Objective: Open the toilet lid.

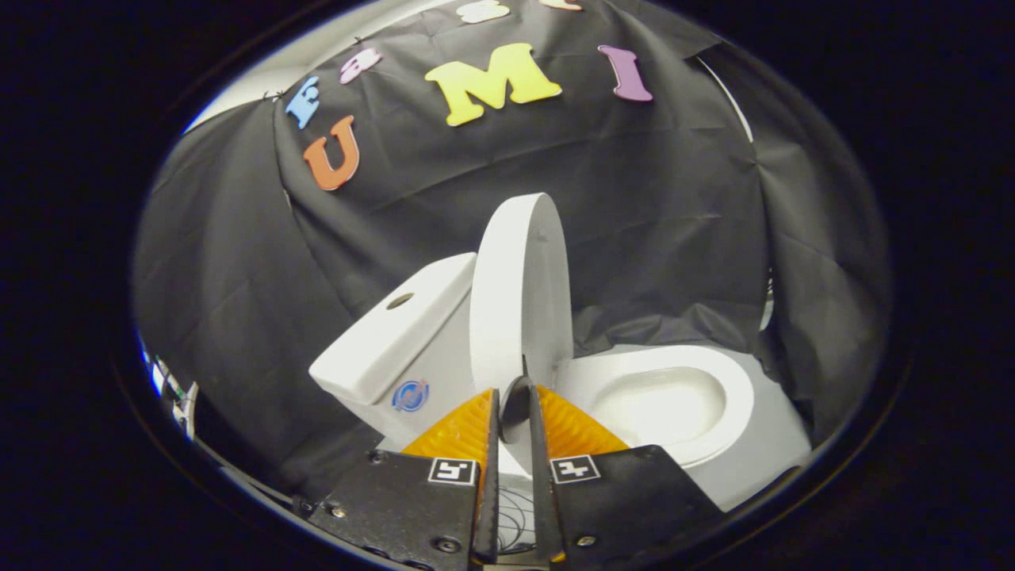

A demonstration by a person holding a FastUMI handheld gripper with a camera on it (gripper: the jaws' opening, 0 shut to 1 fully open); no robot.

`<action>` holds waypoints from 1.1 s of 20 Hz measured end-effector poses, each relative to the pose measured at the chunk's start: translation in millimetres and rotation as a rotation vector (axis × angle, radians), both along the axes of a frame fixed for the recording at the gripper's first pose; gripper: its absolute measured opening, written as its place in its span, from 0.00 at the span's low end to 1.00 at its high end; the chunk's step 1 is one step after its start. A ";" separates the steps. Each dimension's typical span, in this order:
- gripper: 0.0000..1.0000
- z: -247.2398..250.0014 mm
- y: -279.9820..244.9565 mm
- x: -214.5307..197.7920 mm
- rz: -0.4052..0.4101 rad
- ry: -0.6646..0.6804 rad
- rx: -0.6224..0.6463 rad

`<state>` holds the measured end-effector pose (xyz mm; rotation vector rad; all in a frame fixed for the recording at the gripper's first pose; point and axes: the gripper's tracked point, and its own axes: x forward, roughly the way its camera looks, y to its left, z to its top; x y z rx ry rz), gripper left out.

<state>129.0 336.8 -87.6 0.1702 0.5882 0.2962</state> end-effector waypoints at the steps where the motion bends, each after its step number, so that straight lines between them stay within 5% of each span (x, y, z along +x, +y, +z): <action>1: 0.23 -0.1 3.3 0.4 0.008 -0.001 0.005; 22: 0.18 -10.6 76.4 -1.8 0.113 -0.063 -0.143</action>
